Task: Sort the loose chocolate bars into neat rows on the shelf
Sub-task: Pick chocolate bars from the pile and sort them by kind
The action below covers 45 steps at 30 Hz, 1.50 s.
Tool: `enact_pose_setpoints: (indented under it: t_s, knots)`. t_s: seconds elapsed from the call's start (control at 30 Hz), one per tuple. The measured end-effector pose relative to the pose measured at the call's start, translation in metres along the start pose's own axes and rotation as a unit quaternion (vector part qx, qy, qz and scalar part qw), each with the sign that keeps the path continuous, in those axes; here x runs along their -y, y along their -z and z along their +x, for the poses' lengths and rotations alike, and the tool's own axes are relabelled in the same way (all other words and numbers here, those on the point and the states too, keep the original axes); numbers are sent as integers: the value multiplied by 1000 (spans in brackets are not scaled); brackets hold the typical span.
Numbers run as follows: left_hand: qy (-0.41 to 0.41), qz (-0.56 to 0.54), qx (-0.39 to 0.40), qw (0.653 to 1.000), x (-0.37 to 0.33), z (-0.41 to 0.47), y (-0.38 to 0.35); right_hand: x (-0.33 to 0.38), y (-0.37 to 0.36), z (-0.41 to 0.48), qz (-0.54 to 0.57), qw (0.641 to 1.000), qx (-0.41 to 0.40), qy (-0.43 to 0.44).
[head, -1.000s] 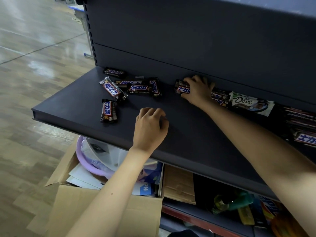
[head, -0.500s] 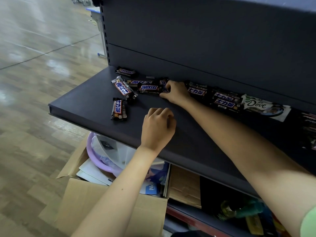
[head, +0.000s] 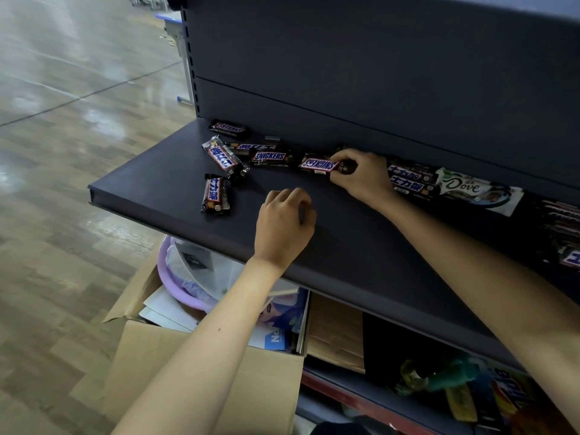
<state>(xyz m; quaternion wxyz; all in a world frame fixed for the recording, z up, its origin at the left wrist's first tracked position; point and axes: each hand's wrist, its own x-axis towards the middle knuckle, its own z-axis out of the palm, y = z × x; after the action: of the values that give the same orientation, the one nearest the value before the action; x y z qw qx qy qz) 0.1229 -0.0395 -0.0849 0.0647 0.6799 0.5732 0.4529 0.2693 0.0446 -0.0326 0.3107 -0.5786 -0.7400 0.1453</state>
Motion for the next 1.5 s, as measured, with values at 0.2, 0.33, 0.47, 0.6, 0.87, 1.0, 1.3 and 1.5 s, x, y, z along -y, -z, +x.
enact_pose_setpoints:
  t_s: [0.2, 0.33, 0.47, 0.6, 0.87, 1.0, 1.3, 1.5]
  knots:
    - [-8, 8, 15, 1000, -4, 3, 0, 11, 36, -43, 35, 997, 26, 64]
    - [2, -14, 71, 997, -17, 9, 1, 16, 46, -62, 24, 993, 47, 107]
    - [-18, -101, 118, 988, -31, 13, 4, 20, 57, -76, 64, 991, 30, 116]
    - [-10, -176, 145, 973, -41, 8, 8, 20, 61, -90, 137, 985, 26, 97]
    - [149, -503, 133, 841, -48, -8, 11, 3, 76, -100, 218, 974, 7, 65]
    - [146, -532, 161, 818, -43, -11, 14, -8, 79, -103, 206, 976, -32, 66]
    - [137, -479, 205, 842, -46, -14, 17, -10, 57, -109, -82, 965, -13, 251]
    - [126, -475, 237, 838, -46, -15, 17, -5, 48, -111, -154, 947, -71, 272]
